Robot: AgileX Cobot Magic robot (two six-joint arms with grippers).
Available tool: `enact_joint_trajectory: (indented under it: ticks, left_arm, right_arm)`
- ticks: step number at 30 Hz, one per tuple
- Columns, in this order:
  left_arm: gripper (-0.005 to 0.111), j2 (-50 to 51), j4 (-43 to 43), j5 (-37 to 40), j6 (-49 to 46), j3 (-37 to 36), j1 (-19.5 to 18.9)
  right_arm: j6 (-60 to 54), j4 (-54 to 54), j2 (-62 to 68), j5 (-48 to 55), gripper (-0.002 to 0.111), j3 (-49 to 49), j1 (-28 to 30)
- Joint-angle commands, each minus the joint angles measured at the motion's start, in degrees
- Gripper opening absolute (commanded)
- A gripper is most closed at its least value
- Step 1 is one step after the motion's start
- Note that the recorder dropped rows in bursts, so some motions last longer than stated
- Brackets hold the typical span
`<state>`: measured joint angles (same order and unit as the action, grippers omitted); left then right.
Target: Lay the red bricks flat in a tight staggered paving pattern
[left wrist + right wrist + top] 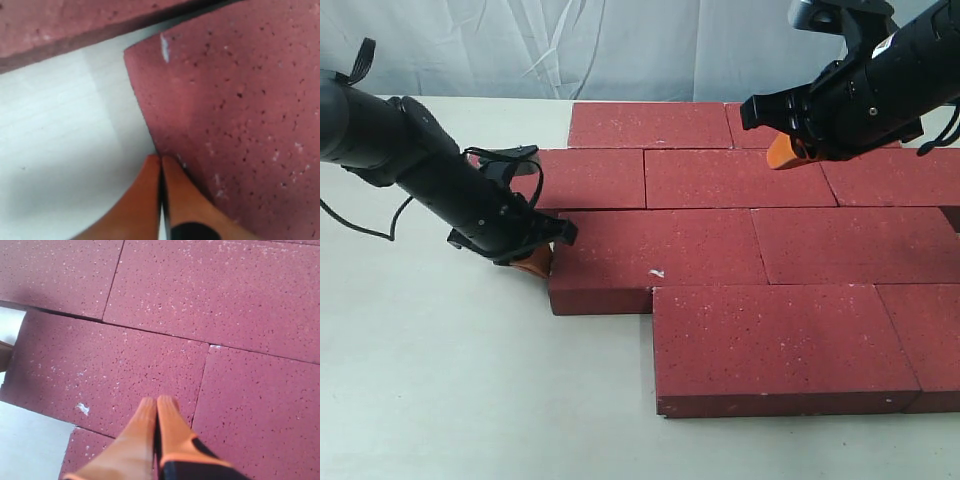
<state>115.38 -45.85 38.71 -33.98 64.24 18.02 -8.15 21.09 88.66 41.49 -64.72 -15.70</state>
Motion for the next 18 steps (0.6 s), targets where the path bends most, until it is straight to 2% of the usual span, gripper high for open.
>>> enact_joint_trajectory:
  ticks: [1,12,15,18]
  left_arm:
    - [0.0,0.0,-4.4,2.1,-1.2,-0.1,3.1]
    - [0.0,-0.1,3.1,-0.1,-0.7,-0.1,2.6]
    - [0.0,-0.5,4.1,0.0,-0.5,-0.1,1.1]
    - [0.0,-1.5,4.6,0.2,2.1,-0.1,-2.2]
  right_arm:
    - [-0.3,-0.2,-0.3,0.2,-0.001,0.1,0.2]
    - [-0.3,-0.2,-0.3,0.2,-0.001,0.1,0.2]
    - [-0.3,-0.2,-0.3,0.2,-0.001,0.1,0.2]
    - [-0.3,-0.2,-0.3,0.2,-0.001,0.1,0.2]
